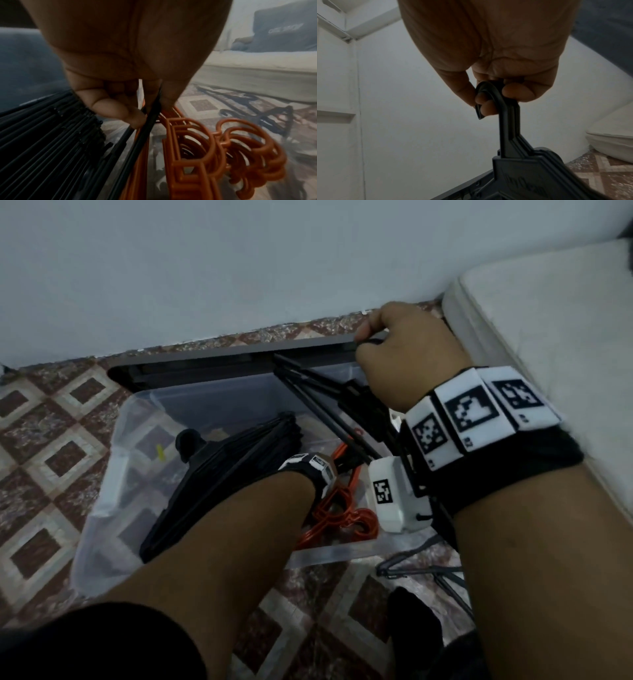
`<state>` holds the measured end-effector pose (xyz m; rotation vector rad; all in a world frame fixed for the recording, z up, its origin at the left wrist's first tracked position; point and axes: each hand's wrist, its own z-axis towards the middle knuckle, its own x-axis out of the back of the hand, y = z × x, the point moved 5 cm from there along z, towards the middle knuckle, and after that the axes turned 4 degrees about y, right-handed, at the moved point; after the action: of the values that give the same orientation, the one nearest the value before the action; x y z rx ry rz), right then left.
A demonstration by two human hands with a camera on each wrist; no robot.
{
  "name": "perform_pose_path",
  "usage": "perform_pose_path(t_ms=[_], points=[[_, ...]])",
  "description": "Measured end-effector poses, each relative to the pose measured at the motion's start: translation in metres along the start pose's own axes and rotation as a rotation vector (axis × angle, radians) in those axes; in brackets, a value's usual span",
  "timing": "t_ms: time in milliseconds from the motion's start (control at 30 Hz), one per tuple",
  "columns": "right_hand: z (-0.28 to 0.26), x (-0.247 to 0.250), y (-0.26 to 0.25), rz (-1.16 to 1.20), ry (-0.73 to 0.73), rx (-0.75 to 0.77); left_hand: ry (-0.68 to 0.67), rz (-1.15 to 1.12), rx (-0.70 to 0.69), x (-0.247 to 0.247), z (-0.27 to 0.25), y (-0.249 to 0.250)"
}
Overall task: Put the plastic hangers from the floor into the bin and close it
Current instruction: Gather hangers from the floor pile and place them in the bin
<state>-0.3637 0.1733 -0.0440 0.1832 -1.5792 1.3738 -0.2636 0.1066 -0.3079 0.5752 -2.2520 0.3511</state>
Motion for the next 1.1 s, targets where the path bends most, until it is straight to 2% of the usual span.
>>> perform_pose_path(t_ms=[133, 233, 333, 400, 500, 600, 667, 733, 867, 933, 1000, 1100], points=[[0.001, 0.003, -0.001, 0.026, 0.026, 0.029, 0.141, -0.064, 0.066, 0.002, 0.001, -0.006], [0.002, 0.015, -0.005, 0.115, 0.151, 0.059, 0.233, -0.153, 0.127, 0.015, -0.015, -0.034], [0.002, 0.028, -0.003, 0.177, 0.271, 0.047, 0.381, -0.312, 0.253, 0.035, -0.052, -0.077], [0.002, 0.031, 0.0, 0.191, 0.283, 0.033, 0.502, -0.451, 0.321, 0.048, -0.087, -0.107], [0.002, 0.029, 0.001, 0.172, 0.25, 0.022, 0.659, -0.725, 0.307, 0.069, -0.15, -0.14], [0.002, 0.022, 0.001, 0.133, 0.195, 0.028, 0.879, -1.083, 0.211, 0.089, -0.213, -0.16], [0.003, 0.02, 0.002, 0.171, 0.172, 0.028, 1.03, -1.202, 0.105, 0.1, -0.249, -0.166], [0.002, 0.019, 0.004, 0.247, 0.156, 0.013, 1.112, -1.347, 0.002, 0.103, -0.271, -0.171], [-0.001, 0.019, 0.008, 0.398, 0.094, -0.007, 1.035, -1.683, -0.186, 0.103, -0.282, -0.174], [-0.002, 0.02, 0.008, 0.485, 0.079, -0.023, 1.028, -1.743, -0.223, 0.104, -0.287, -0.175], [-0.002, 0.02, 0.007, 0.546, 0.067, -0.046, 1.052, -1.698, -0.247, 0.108, -0.295, -0.171], [-0.003, 0.018, 0.006, 0.659, 0.014, -0.088, 1.075, -1.493, -0.361, 0.119, -0.309, -0.147]])
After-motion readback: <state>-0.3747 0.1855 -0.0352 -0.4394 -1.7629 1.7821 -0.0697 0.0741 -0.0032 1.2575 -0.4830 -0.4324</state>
